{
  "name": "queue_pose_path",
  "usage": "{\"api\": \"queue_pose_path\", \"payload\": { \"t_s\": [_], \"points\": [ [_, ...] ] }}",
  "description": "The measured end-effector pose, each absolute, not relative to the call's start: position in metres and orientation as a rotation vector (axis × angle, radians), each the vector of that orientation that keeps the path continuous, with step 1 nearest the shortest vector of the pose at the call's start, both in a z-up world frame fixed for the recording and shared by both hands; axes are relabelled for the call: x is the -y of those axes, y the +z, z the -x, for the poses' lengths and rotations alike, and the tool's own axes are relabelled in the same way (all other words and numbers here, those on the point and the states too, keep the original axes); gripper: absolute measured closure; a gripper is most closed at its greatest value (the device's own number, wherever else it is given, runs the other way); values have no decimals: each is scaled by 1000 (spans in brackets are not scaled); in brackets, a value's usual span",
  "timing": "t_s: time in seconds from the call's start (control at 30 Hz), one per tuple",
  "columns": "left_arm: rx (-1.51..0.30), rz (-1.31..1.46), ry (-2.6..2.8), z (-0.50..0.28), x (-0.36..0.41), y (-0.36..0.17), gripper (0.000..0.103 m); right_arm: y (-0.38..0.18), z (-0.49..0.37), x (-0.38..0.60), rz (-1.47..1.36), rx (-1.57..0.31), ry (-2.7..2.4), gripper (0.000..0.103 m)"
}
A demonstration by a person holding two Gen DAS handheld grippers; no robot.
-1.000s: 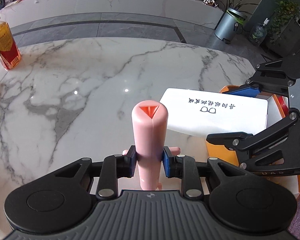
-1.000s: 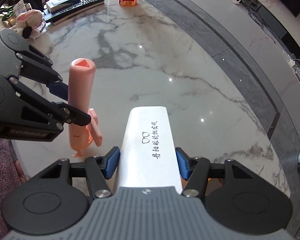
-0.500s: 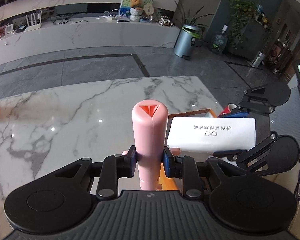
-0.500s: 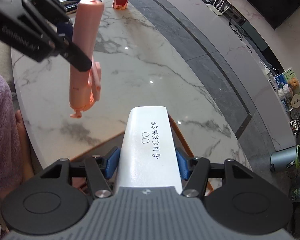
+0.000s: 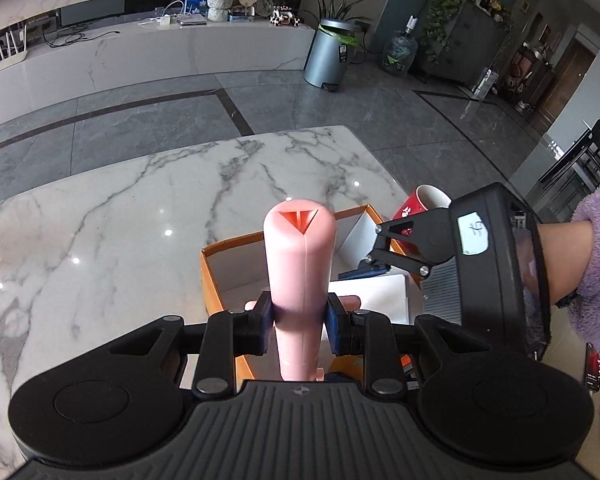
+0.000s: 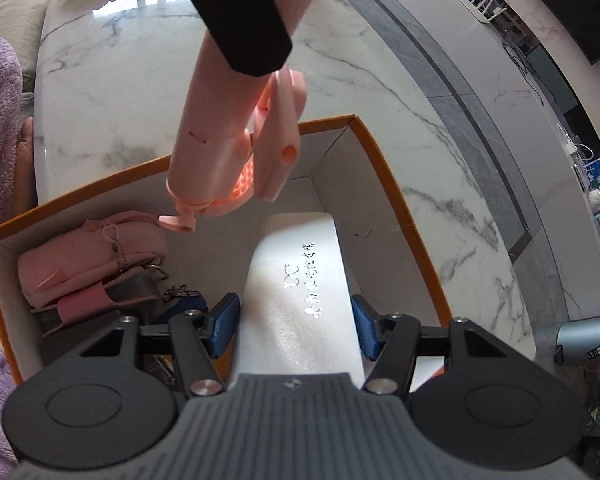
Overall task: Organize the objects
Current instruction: 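Lift and carry the lint roller and glasses case with both tools over the shoebox, then lower the glasses case into the shoebox with the right tool and release it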
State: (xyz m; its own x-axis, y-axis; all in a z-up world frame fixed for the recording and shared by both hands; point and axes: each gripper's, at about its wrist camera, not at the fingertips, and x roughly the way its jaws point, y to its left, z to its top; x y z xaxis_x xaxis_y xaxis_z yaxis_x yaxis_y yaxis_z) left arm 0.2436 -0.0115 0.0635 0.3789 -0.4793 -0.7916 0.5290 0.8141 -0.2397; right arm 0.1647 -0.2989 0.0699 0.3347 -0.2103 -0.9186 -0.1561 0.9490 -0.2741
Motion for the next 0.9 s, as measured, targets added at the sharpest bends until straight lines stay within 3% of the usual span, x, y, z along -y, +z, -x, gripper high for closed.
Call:
{"api": "queue_pose_path", "payload": {
  "t_s": [0.6,0.9],
  "points": [
    [-1090,-108,-665,-279,41,10,72,-2,-189,332,533,-1240,100,42],
    [-1099,-103,-648,-283,41,5,72,-1,-188,325,613,-1174,100,41]
  ]
}}
